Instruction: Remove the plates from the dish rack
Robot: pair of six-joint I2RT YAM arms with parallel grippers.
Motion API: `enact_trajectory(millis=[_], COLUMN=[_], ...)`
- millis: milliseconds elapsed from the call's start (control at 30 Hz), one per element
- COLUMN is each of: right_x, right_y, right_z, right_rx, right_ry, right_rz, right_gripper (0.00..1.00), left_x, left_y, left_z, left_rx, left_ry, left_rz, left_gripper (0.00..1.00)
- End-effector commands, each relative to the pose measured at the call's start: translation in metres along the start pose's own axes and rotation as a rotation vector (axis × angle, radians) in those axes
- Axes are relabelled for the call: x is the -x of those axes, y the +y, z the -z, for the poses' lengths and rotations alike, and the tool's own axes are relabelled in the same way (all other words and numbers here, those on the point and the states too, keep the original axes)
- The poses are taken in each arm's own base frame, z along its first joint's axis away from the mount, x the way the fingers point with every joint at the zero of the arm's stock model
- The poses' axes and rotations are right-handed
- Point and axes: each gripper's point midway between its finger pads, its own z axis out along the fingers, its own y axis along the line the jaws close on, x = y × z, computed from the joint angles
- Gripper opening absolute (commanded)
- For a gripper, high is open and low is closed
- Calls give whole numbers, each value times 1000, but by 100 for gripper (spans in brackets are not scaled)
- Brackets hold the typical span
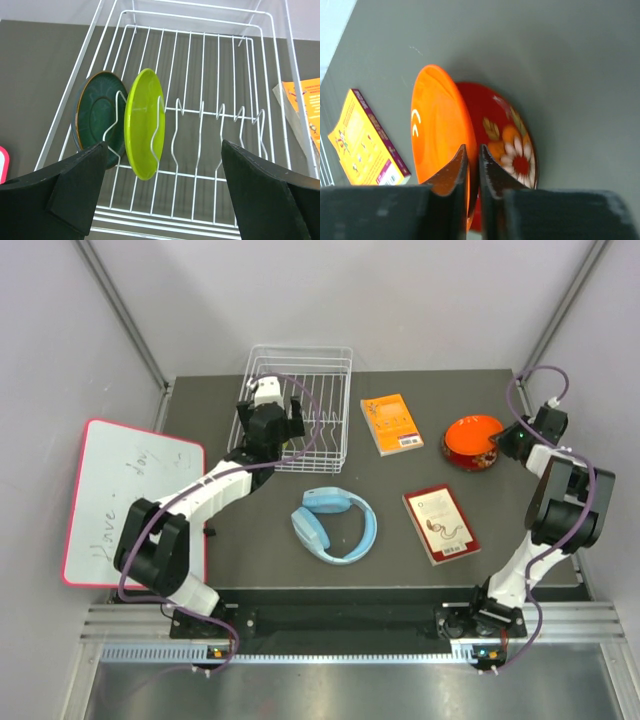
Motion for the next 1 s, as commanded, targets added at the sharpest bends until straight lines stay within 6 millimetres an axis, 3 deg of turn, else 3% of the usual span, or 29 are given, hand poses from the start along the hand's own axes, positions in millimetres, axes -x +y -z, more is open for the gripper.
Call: enact_trajectory(millis=[0,100,267,300,333,400,567,600,667,700,800,833,900,967], right_x=[25,22,10,11,-1,1,-1,8,5,13,8,-2,-5,-21], right_y=[5,1,-3,0,-6,0,6,8,11,23,41,43,56,62], right_z=[-8,-3,8,13,21,29,50,60,73,88,113,116,133,140], right_rx=[15,0,-18,-17,-66,-108,-225,-250,-250,-220,-158,-148,-115,-91], right_ry=[-59,-66,-38,-45,9,11,37,-4,-19,-68,-112,-101,-133,-122], right_rz=[40,50,76,95,112,186,271,284,290,287,292,301,310,327], right_gripper=[18,35,43,50,56,63,64,64,64,64,65,65,65,64], left_x=[2,-1,-6,-9,-10,-12,-11,-10,-8,-7,-9,-12,-14,-19], left_y=[1,0,2,2,4,8,13,14,19,23,29,30,36,36], left_z=[-6,-8,-12,-13,-14,-15,-17,-18,-21,-23,-31,-36,-42,-50], left_rx=[-14,-16,-6,-5,0,7,14,15,27,40,62,68,83,86], left_ry=[-19,-14,-3,1,4,9,8,7,4,2,3,8,12,15], left_rz=[31,32,35,36,41,40,52,53,52,53,42,39,41,41], left_gripper=[99,99,99,99,99,99,99,99,99,99,99,99,92,84])
